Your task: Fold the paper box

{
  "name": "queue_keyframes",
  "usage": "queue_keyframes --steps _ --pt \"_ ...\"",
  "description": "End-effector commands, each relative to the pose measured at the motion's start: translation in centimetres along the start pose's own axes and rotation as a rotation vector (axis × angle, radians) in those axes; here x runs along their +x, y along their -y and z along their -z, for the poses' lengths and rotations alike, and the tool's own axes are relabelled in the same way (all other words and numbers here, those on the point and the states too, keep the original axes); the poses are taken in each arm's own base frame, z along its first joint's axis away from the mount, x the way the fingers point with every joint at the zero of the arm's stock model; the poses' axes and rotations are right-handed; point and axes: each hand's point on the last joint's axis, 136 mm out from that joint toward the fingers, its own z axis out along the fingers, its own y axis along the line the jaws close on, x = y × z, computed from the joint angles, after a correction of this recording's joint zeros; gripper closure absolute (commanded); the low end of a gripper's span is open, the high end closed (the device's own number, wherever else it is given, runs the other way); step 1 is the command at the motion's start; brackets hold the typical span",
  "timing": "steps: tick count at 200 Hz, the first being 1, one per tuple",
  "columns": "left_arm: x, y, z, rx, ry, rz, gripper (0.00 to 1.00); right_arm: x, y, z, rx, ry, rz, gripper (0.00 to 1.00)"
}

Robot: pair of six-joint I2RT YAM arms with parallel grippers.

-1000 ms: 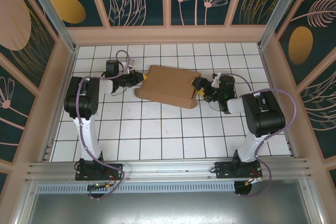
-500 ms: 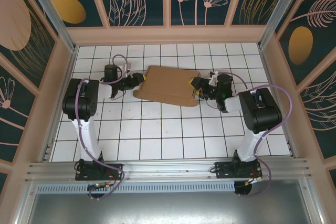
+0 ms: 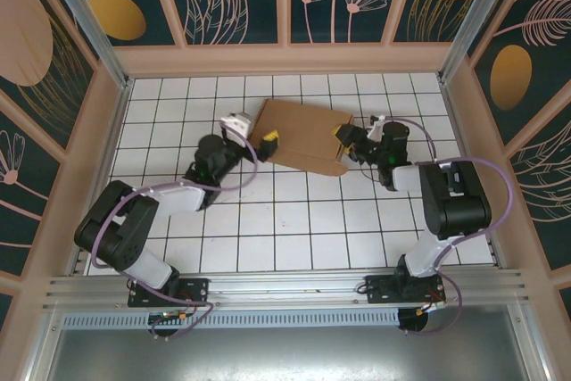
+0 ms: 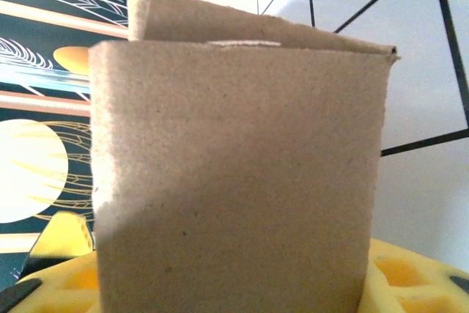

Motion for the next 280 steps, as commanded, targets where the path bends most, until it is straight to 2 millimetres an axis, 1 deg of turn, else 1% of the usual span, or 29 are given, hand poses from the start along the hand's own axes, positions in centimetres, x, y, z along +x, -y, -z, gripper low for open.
queue_keyframes --steps 1,9,21,33,38,50,63,68,72,88,108,117,130,140,158,174,191,217,232,264,280 --pt "-1.2 0.8 0.3 -0.103 0.048 -0.399 0.02 -1.3 -2.1 1.4 -0.03 0.03 0.069 0.54" --pt "-1.2 2.3 0.6 -0.079 0.068 -0.477 0.02 -1.6 -2.3 1.8 -0.03 0.039 0.073 0.54" --pt "-1.1 3.9 1.4 -0.072 0.106 -0.608 0.01 -2.0 -2.6 2.4 -0.028 0.051 0.077 0.54" --pt "-0.1 5.9 2.0 -0.034 0.116 -0.783 0.02 -2.2 -2.9 2.9 -0.027 0.063 0.082 0.54" --pt "0.4 6.3 2.1 -0.028 0.115 -0.851 0.02 -2.2 -3.2 3.1 -0.029 0.065 0.087 0.54" --pt "0.8 6.8 2.1 -0.054 0.123 -0.948 0.02 -2.2 -3.6 3.4 -0.027 0.07 0.093 0.54" --pt "1.3 7.0 1.6 -0.068 0.114 -1.005 0.02 -2.2 -4.0 3.7 -0.035 0.074 0.088 0.54" --pt "1.1 7.1 1.5 -0.074 0.121 -1.023 0.03 -2.1 -4.1 3.8 -0.04 0.073 0.082 0.54" --pt "2.0 7.2 1.2 -0.07 0.106 -1.042 0.03 -2.1 -4.2 3.8 -0.045 0.072 0.077 0.54" --pt "2.0 7.3 0.3 -0.111 0.125 -1.089 0.03 -1.6 -4.6 4.0 -0.073 0.061 0.051 0.54" --pt "1.4 6.6 -0.9 -0.202 0.133 -1.112 0.06 -1.2 -5.0 4.3 -0.096 0.053 0.028 0.54" --pt "0.8 6.2 -1.4 -0.234 0.137 -1.079 0.11 -1.0 -5.0 4.5 -0.092 0.054 0.024 0.54" --pt "0.0 6.2 -2.0 -0.238 0.153 -1.038 0.15 -0.7 -5.0 4.7 -0.092 0.055 0.017 0.54" --pt "-0.2 6.7 -2.3 -0.225 0.172 -1.024 0.19 -0.4 -5.2 4.9 -0.097 0.051 0.008 0.54" --pt "0.2 6.9 -3.2 -0.216 0.165 -1.027 0.22 0.1 -5.9 5.2 -0.125 0.039 -0.005 0.54" --pt "0.5 7.0 -3.6 -0.218 0.167 -1.045 0.22 0.3 -6.1 5.6 -0.125 0.036 -0.006 0.54" --pt "0.3 7.1 -3.7 -0.224 0.18 -1.043 0.24 0.6 -6.1 5.9 -0.117 0.036 -0.011 0.54" --pt "-0.3 7.0 -3.5 -0.245 0.199 -1.05 0.31 1.0 -6.3 6.1 -0.135 0.031 -0.031 0.55" --pt "-0.2 7.0 -3.5 -0.245 0.194 -1.07 0.35 1.0 -6.3 6.2 -0.146 0.036 -0.039 0.55" --pt "-0.6 6.9 -3.0 -0.256 0.214 -1.062 0.54 1.2 -6.6 6.1 -0.158 0.035 -0.046 0.55" --pt "-0.7 6.8 -2.8 -0.264 0.216 -1.059 0.59 1.2 -6.6 6.2 -0.159 0.036 -0.046 0.55"
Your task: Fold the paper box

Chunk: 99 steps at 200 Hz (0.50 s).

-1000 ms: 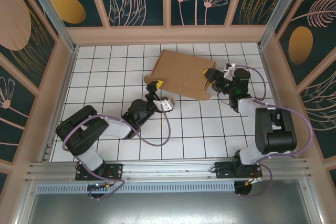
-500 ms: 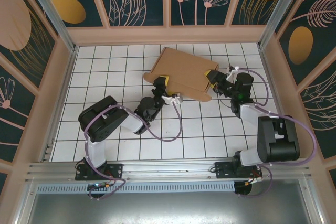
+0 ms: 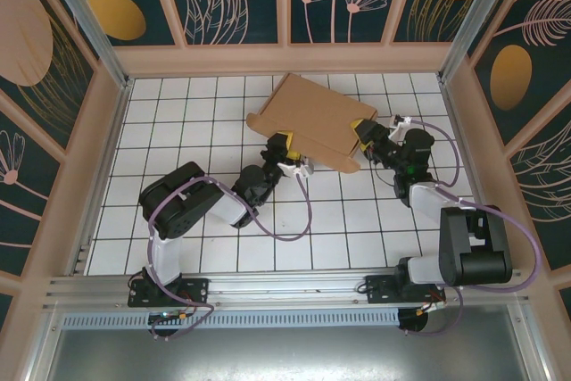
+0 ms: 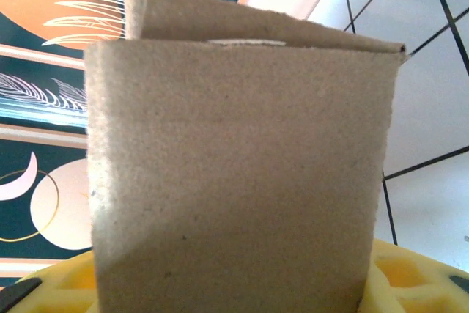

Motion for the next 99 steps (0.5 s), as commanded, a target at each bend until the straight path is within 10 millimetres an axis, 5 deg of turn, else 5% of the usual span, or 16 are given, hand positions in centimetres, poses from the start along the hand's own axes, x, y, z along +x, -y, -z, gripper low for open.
queue_keyframes --steps 1,34,65,99 --pt "-0.8 -2.4 -0.1 -0.095 0.027 0.024 0.59 2.8 -1.4 0.3 -0.064 -0.116 0.0 0.55" --pt "-0.7 -2.6 0.3 -0.096 0.026 0.042 0.7 2.5 -1.3 0.3 -0.048 -0.1 0.021 0.51" --pt "0.3 -1.4 0.1 0.012 -0.052 0.09 0.72 2.0 -2.0 0.7 -0.059 -0.057 0.115 0.14" --pt "1.1 -0.1 0.9 0.154 -0.125 0.134 0.73 2.0 -1.9 1.8 -0.04 -0.018 0.176 0.05"
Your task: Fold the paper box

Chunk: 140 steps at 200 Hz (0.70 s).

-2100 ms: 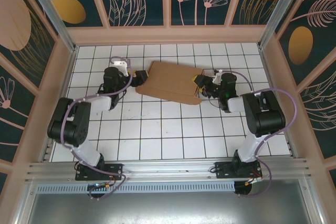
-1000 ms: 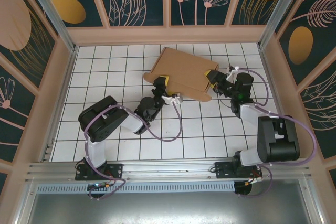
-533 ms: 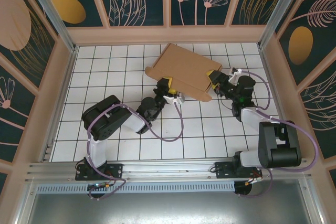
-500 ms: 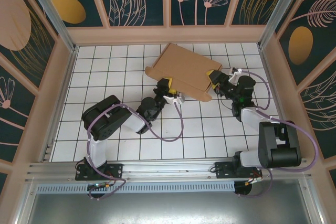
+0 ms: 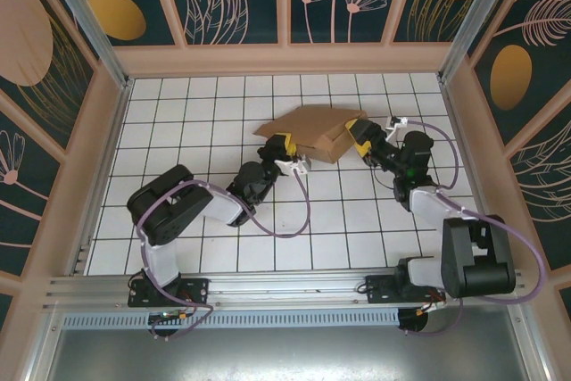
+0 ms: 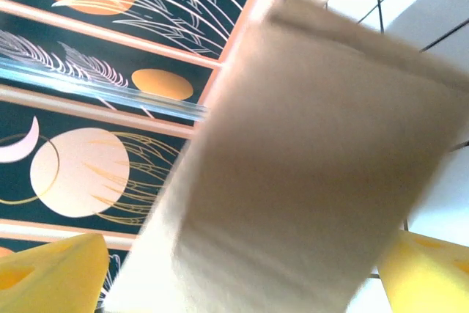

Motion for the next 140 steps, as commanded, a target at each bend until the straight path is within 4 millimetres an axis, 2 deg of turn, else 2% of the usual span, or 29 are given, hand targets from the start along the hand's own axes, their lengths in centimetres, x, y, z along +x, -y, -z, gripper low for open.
queue_keyframes --steps 1,24,40,53,92,140 --pt "0.8 0.5 0.5 0.095 -0.068 0.066 0.73 0.4 -0.5 1.0 -0.007 0.018 0.083 0.05" --pt "1.3 1.4 0.5 0.184 -0.098 0.117 0.72 1.1 0.7 1.9 0.023 0.032 0.093 0.04" --pt "1.2 1.8 0.6 0.195 -0.084 0.117 0.62 1.2 2.2 2.1 0.068 0.035 0.055 0.06" --pt "1.2 2.5 0.5 0.217 -0.075 0.115 0.59 1.2 2.9 1.9 0.077 0.032 0.024 0.06" --pt "0.7 5.4 0.4 0.313 -0.027 0.127 0.57 1.1 2.1 0.9 -0.014 0.012 -0.034 0.05" --pt "1.3 8.3 0.3 0.383 -0.02 0.104 0.56 1.6 3.5 0.2 0.019 -0.015 -0.066 0.03"
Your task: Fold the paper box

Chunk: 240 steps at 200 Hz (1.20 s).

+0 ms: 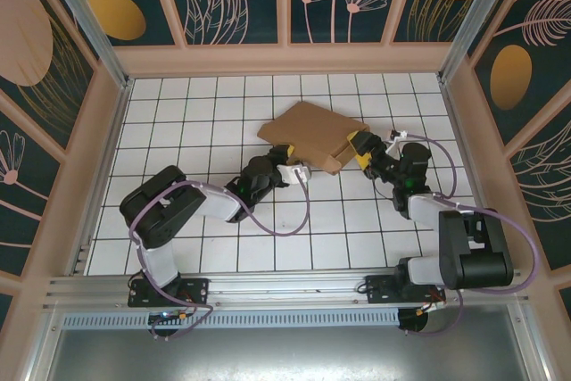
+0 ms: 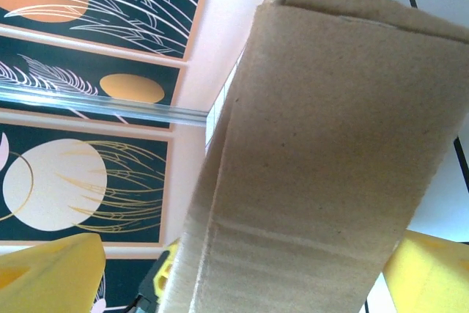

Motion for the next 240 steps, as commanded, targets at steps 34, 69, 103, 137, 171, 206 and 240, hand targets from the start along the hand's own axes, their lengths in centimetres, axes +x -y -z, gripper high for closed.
queue_keyframes --steps 34,69,103,137,171,206,240 --pt "-1.0 1.4 -1.0 0.055 0.055 -0.011 0.56 0.0 -0.2 -1.2 -0.004 -0.02 0.01 0.18" --pt "-0.9 1.8 -0.9 0.06 0.055 -0.028 0.55 -0.4 0.5 -2.1 0.055 -0.019 0.028 0.33" --pt "-0.9 1.8 -0.9 0.056 0.059 -0.033 0.55 -0.3 1.3 -2.6 0.087 -0.026 0.03 0.48" --pt "-1.0 0.6 -1.0 0.003 0.05 0.002 0.46 -0.3 1.5 -2.9 0.093 -0.034 0.033 0.58" --pt "-1.7 -1.6 -0.6 -0.059 0.077 0.095 0.17 -1.0 1.1 -2.3 0.096 -0.013 0.038 0.63" --pt "-1.4 -1.6 -0.4 -0.099 0.097 0.01 0.06 -0.7 -1.5 -1.7 -0.009 -0.032 0.004 0.64" --pt "-2.4 -0.9 -0.2 -0.057 0.146 -0.063 0.01 -1.0 -2.5 -1.4 -0.03 -0.019 0.002 0.64"
